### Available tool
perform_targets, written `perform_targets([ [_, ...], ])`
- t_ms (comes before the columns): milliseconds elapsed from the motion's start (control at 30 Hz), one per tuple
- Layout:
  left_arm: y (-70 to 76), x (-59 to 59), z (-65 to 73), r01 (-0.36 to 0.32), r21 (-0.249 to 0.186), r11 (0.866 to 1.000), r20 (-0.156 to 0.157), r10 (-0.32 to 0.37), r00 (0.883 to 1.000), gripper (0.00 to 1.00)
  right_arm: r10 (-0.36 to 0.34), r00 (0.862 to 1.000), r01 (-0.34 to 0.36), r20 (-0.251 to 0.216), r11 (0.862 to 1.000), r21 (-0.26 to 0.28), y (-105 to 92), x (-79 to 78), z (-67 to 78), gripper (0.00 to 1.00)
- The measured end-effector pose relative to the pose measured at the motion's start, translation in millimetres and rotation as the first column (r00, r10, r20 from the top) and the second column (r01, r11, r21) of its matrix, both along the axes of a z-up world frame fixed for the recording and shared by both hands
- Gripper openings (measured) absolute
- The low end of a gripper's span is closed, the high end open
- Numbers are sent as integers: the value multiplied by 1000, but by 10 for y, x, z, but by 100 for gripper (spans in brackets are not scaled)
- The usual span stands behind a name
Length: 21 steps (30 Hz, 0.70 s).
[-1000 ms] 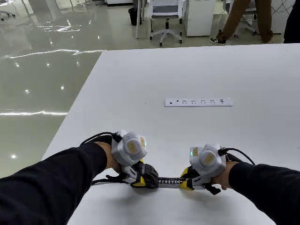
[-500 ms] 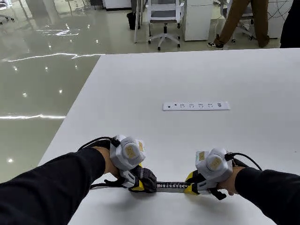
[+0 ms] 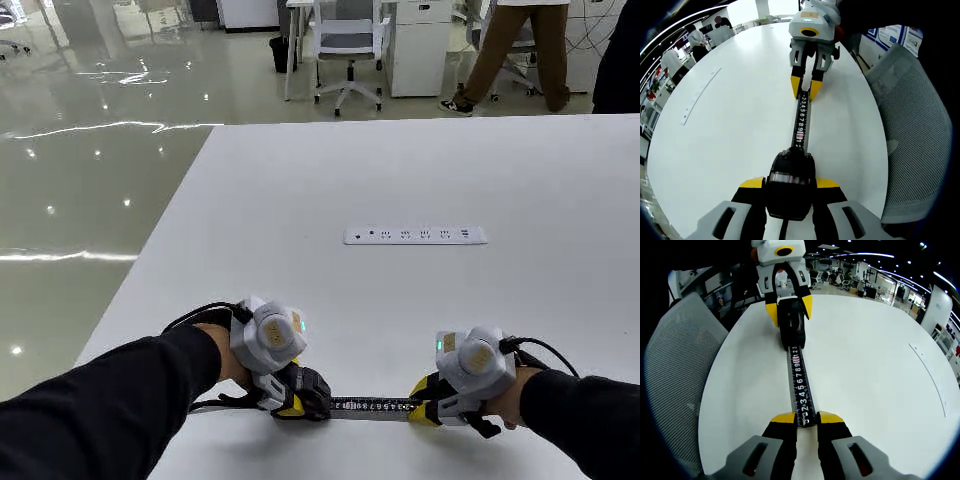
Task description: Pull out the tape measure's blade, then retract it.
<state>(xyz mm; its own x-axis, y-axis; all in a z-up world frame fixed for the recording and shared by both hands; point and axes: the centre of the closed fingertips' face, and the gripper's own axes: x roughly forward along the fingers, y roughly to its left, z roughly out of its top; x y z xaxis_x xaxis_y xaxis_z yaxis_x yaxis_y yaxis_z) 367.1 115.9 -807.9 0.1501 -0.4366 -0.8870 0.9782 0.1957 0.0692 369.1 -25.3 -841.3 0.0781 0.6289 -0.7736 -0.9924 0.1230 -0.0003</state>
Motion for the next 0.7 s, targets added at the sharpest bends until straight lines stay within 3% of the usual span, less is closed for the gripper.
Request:
perform_targets([
  [700, -3, 4, 3, -9, -8, 1000, 1, 9, 1000, 31, -17, 1000, 17, 3, 1000, -17, -279, 18, 31, 10],
])
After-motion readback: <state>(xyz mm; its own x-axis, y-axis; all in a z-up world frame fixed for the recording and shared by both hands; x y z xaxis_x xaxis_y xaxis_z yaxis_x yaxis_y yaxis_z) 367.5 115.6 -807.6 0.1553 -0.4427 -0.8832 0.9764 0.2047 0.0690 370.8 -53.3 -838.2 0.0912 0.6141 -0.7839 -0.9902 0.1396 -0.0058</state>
